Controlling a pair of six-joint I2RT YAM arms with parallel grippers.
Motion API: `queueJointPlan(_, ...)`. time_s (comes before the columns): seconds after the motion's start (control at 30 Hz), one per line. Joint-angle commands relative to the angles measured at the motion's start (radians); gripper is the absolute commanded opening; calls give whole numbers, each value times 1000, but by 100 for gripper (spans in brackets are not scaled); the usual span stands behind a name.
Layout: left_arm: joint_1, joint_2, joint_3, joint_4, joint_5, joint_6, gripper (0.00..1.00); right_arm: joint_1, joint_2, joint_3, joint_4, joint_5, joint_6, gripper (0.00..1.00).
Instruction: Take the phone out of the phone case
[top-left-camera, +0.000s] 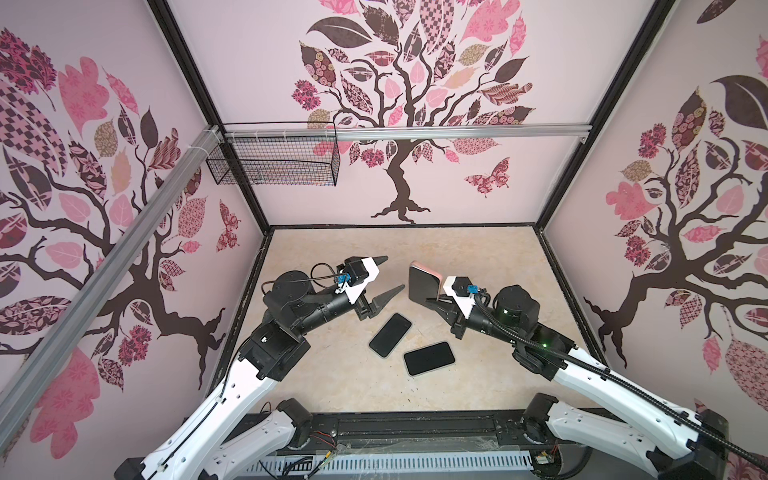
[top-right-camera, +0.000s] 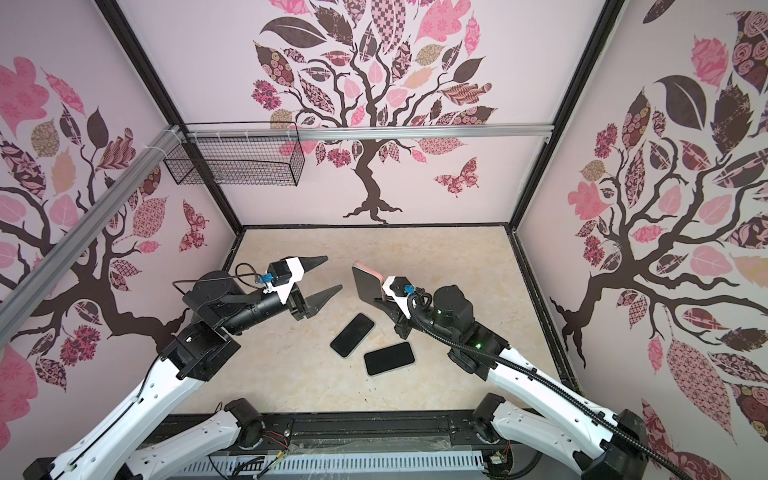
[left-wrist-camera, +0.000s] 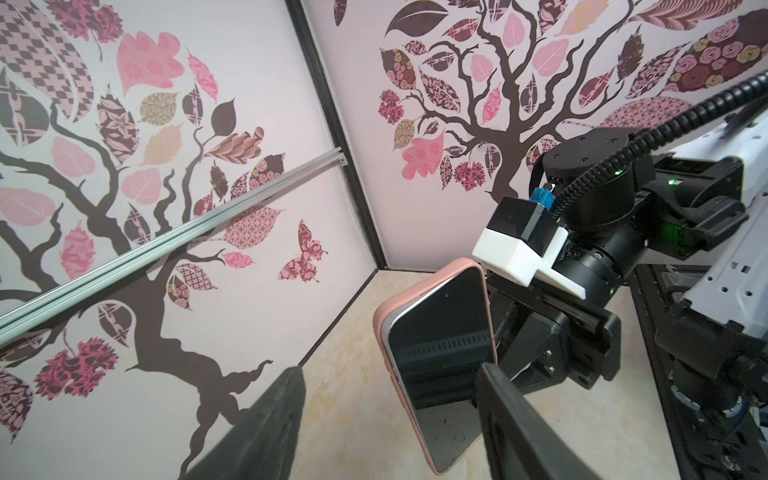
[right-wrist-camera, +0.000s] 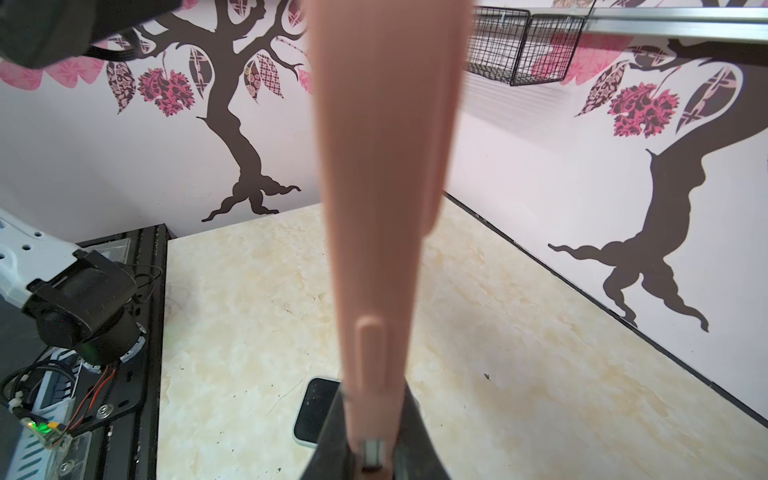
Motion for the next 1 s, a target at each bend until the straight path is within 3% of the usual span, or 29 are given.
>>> queueJointPlan(0.0, -11, 0, 13, 37, 43, 34, 63, 5, -26, 52, 90, -27, -9, 0)
queueJointPlan(0.5, -33, 28, -10, 63, 108, 38, 48, 7, 15, 72, 126, -126, 43, 0)
queueJointPlan(0.97, -39, 55, -24, 71, 135, 51, 41, 8, 38, 79, 127, -168, 56, 0)
